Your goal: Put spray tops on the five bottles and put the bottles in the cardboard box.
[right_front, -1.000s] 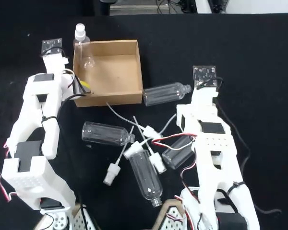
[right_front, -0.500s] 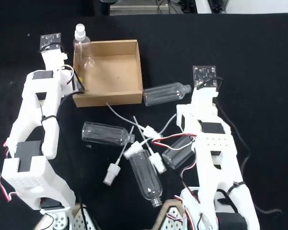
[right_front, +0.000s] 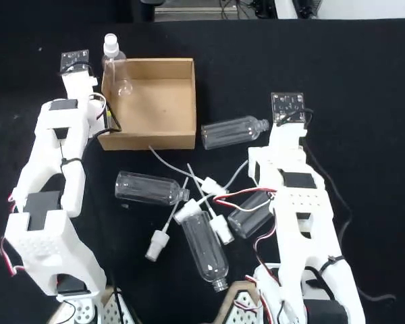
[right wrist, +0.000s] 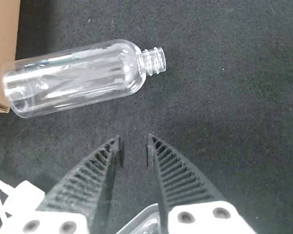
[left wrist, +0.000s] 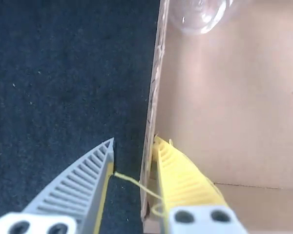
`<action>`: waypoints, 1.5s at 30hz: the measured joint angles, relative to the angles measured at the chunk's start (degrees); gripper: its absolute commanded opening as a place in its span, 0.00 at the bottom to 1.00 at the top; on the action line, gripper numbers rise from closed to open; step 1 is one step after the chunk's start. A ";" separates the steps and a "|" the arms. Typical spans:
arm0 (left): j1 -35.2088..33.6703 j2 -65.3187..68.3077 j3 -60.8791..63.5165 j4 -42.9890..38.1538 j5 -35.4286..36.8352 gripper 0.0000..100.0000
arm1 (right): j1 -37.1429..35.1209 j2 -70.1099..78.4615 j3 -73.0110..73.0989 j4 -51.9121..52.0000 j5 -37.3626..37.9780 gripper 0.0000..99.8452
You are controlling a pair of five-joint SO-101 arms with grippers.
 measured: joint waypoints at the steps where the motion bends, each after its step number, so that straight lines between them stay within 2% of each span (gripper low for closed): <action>1: 0.00 0.35 -0.09 0.00 0.00 0.12 | 0.00 0.00 0.00 0.00 0.00 0.06; 22: 2.29 0.44 -0.79 5.45 0.00 0.12 | -0.09 0.00 0.00 0.00 0.00 0.06; 39: 2.55 -1.93 0.97 6.24 0.00 0.12 | -0.09 0.00 0.00 0.00 0.00 0.06; 45: 2.55 -3.96 3.87 3.96 0.00 0.12 | -0.09 0.00 0.00 0.00 0.00 0.06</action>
